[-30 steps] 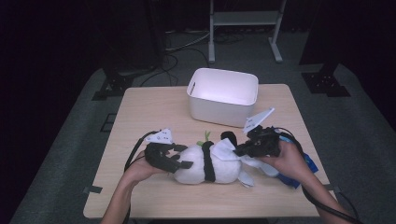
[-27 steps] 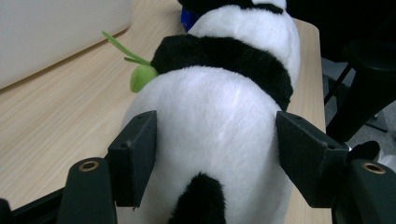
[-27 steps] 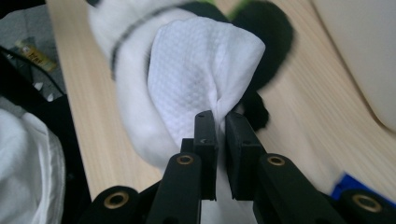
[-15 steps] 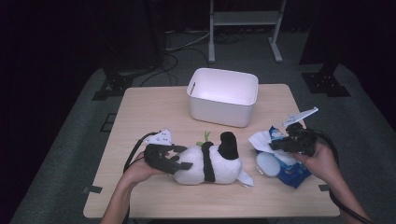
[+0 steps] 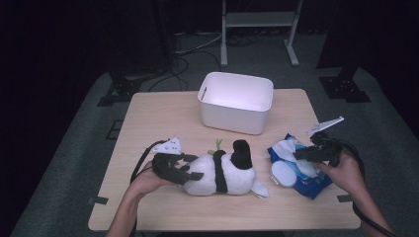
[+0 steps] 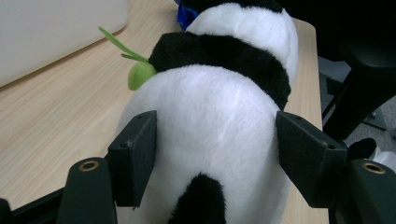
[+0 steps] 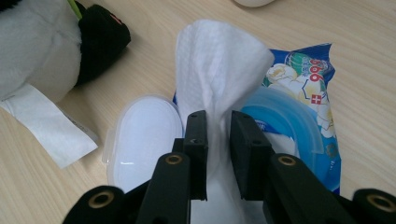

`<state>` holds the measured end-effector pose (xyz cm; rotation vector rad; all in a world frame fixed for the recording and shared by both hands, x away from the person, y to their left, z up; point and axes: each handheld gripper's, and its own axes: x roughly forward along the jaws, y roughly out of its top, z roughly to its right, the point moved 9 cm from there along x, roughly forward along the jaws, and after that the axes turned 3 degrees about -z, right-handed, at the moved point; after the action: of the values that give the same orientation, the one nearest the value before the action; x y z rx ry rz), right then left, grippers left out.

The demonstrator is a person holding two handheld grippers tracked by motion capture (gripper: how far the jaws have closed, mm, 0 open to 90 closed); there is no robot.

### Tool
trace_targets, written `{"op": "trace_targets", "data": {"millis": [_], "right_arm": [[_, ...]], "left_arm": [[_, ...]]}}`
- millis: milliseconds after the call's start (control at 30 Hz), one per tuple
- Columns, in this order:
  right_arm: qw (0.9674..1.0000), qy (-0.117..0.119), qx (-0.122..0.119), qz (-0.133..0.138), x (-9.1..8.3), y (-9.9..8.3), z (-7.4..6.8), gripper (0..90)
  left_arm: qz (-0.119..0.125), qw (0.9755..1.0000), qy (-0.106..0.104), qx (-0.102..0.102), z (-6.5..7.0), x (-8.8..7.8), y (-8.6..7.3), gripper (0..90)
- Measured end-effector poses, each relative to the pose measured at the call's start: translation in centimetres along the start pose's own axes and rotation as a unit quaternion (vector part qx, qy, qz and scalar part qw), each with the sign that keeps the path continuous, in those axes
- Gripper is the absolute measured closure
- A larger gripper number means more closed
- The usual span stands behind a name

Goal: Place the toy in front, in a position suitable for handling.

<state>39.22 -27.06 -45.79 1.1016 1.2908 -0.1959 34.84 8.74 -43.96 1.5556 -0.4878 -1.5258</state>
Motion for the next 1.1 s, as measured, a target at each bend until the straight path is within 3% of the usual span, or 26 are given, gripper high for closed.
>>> {"op": "trace_targets", "data": {"millis": [400,700,900,1100], "right_arm": [[0.9999,0.006,0.002,0.010,-1.0,0.1,-0.3,68.7],[0.9980,0.046,-0.033,0.029,-1.8,3.0,-2.9,65.7],[0.9963,0.060,-0.053,0.032,-1.7,4.7,-4.2,64.2],[0.9922,0.086,-0.082,0.037,-1.4,7.2,-6.1,62.1]], "left_arm": [[0.002,1.0000,0.000,0.000,0.1,0.0,-0.1,31.2],[0.002,1.0000,0.001,0.002,0.3,0.0,-0.1,31.4],[0.003,1.0000,0.000,0.001,0.3,0.0,-0.2,31.4],[0.005,1.0000,-0.002,0.002,0.3,0.0,-0.3,31.6]]}}
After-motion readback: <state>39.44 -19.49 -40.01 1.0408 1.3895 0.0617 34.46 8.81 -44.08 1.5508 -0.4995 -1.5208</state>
